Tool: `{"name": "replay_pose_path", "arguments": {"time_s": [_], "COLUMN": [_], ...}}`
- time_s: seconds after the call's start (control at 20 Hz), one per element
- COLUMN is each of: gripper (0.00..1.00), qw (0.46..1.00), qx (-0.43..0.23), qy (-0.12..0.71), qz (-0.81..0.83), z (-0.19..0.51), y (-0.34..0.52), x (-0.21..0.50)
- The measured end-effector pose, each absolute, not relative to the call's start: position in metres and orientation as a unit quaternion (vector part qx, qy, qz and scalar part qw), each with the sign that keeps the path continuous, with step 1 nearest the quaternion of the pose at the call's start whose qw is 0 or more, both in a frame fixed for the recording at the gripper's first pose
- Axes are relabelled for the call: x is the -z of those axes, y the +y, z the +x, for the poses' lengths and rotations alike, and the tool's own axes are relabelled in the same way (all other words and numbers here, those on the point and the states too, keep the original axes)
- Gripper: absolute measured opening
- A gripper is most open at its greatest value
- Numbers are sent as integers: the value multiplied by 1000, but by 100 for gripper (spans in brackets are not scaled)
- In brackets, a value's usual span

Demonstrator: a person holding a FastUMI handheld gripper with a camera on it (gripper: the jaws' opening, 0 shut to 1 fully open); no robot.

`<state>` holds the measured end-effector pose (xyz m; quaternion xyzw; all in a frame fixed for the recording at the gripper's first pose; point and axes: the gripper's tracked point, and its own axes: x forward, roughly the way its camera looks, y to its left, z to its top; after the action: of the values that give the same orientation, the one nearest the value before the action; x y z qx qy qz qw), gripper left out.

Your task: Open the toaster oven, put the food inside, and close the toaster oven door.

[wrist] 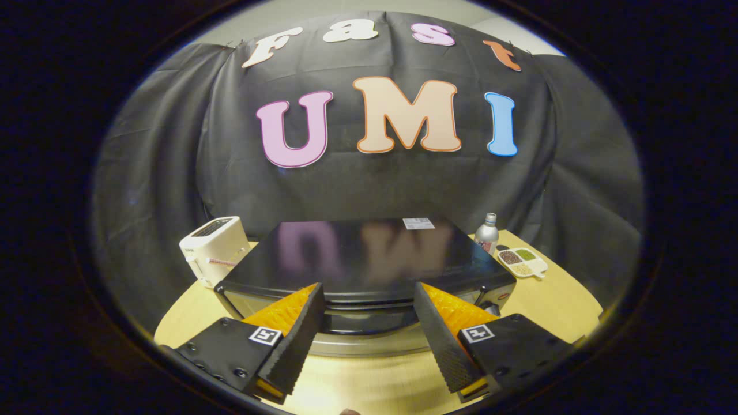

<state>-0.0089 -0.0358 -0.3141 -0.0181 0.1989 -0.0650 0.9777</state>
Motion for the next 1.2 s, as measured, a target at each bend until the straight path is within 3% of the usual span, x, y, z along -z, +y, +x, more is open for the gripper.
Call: {"name": "replay_pose_path", "arguments": {"time_s": [0.7, 1.2], "gripper": [97, 93], "qw": [965, 931], "qx": [45, 33], "qy": [252, 347], "qz": [-61, -108], "z": [-74, -137], "y": [-32, -33], "x": [325, 386]}}
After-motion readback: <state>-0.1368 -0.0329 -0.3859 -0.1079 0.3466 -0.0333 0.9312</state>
